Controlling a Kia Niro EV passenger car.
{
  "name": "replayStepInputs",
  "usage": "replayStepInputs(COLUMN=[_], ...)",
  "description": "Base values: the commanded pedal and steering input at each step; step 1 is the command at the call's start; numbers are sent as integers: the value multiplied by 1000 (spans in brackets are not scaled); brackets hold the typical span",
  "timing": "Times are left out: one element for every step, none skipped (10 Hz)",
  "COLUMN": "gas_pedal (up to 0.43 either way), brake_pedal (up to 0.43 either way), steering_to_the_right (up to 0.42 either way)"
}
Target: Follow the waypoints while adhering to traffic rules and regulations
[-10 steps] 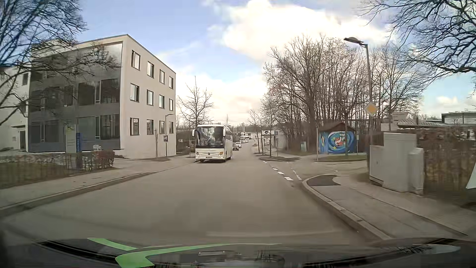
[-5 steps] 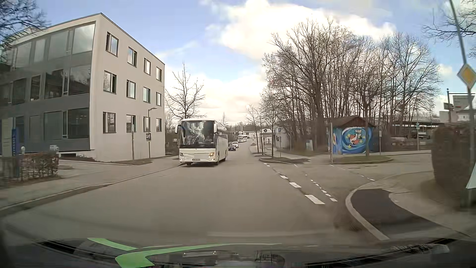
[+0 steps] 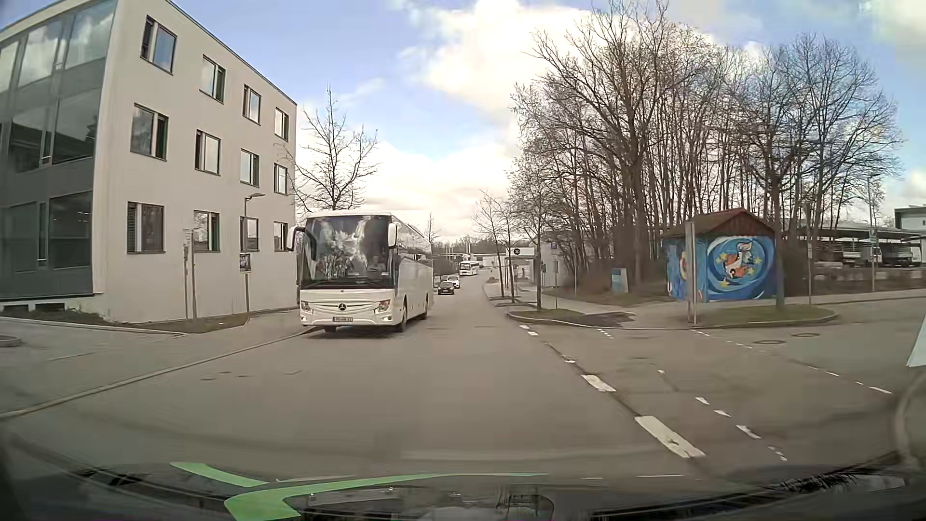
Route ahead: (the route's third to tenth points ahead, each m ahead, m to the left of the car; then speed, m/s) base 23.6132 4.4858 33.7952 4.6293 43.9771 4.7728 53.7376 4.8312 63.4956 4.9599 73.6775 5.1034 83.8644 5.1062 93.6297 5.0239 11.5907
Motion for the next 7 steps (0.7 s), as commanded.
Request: replayStepInputs(gas_pedal=[8, 8, 8, 8, 20, 20, 20], brake_pedal=[0, 0, 0, 0, 0, 0, 0], steering_to_the_right=[-4, -5, -6, -8, -8, -8, -8])
